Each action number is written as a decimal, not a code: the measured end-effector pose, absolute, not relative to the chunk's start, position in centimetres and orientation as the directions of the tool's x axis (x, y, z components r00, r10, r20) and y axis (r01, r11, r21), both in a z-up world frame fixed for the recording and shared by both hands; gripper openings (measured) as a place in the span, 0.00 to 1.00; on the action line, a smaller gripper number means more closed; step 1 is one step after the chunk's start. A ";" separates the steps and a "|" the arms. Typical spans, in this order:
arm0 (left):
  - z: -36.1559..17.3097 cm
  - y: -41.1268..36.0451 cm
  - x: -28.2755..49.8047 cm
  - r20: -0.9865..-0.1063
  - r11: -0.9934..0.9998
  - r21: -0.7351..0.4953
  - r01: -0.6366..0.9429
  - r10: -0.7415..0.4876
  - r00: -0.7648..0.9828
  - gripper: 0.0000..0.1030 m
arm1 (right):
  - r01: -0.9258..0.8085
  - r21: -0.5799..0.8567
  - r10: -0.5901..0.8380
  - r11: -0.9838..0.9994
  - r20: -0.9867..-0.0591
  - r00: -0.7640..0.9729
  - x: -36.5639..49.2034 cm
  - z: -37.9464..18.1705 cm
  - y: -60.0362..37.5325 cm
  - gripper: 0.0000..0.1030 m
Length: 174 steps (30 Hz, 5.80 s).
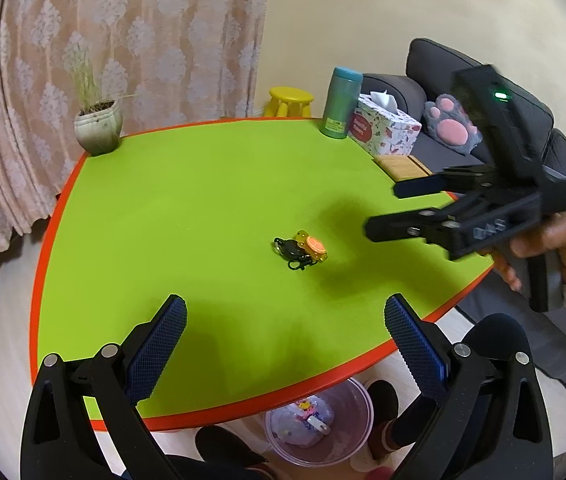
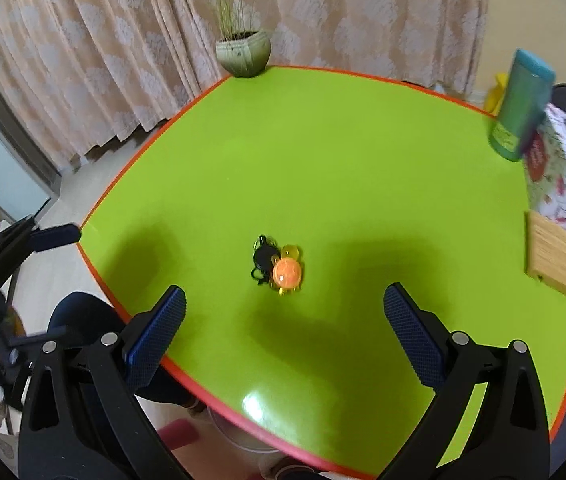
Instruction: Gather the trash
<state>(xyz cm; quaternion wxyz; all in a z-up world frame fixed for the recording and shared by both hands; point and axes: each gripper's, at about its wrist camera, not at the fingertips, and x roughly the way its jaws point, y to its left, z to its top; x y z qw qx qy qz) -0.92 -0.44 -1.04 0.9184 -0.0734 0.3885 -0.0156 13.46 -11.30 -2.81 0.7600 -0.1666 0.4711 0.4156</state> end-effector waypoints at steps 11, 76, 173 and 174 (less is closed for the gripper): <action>-1.5 0.1 -1.3 -0.714 0.984 -0.170 -0.045 -0.092 0.694 0.93 | -0.811 0.125 0.394 0.572 -0.909 0.138 16.1 -6.2 -7.6 0.92; -2.2 -1.2 5.5 -0.770 0.990 -0.126 0.060 -0.136 0.624 0.93 | -0.741 0.204 0.436 0.640 -0.890 0.132 16.3 -5.9 -11.1 0.23; -2.2 -7.4 -3.7 -0.758 0.970 -0.152 0.192 -0.238 0.607 0.30 | -0.750 0.191 0.588 0.634 -0.749 0.306 -0.4 -0.8 -22.2 0.23; -2.3 -7.6 -3.8 -0.761 0.969 -0.153 0.193 -0.240 0.603 0.30 | -0.749 0.195 0.588 0.634 -0.750 0.303 -0.5 -0.9 -22.3 0.23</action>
